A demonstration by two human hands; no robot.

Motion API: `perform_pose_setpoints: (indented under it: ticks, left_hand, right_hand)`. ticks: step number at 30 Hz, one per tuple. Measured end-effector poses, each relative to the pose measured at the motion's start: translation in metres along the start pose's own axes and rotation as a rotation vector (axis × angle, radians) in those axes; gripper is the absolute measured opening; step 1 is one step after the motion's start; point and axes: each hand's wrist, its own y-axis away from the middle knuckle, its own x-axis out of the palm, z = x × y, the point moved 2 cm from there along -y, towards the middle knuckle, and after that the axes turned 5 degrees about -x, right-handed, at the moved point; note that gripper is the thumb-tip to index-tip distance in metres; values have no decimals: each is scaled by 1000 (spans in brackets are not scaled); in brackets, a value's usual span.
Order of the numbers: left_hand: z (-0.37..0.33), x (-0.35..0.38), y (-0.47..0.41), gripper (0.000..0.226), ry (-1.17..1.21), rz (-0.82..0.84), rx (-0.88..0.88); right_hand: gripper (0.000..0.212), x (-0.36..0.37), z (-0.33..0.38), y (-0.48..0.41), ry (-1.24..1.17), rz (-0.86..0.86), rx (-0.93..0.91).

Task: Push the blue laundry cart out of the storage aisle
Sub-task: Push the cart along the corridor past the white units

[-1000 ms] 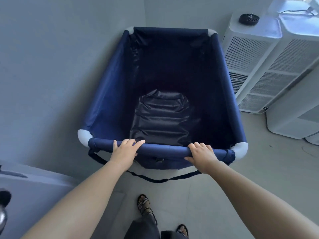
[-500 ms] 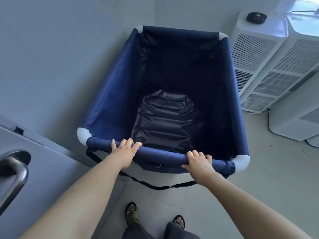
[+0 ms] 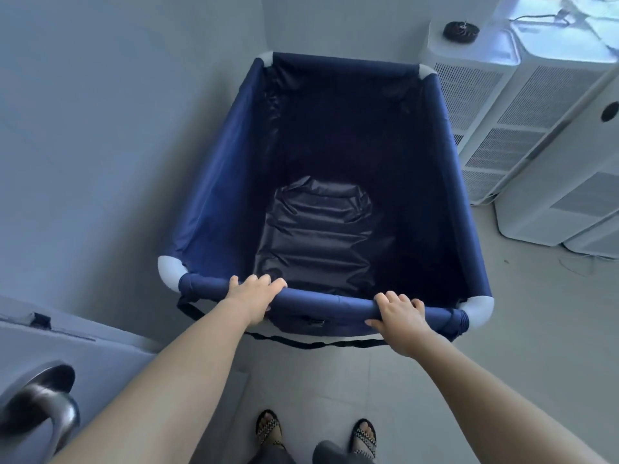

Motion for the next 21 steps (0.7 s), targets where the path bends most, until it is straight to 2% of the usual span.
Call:
perform_pose_setpoints:
  ticks: [4,7,11,21]
  left_hand:
    - [17,-11,-13,30,-22,-23,34]
    - [34,-16,-21,36,-43,-43,32]
    - [42,-17,-30,39,-66,-96,46]
    - [43,-19,-44,36,-68,-100,45]
  right_hand:
    - [40,-1,10,-6,-15,-55,89]
    - [38,1,21,-9,-57,-73,130]
    - [35,2,32,-15,-83,-66,148]
    - [27,0,27,-21,-164,-64,133]
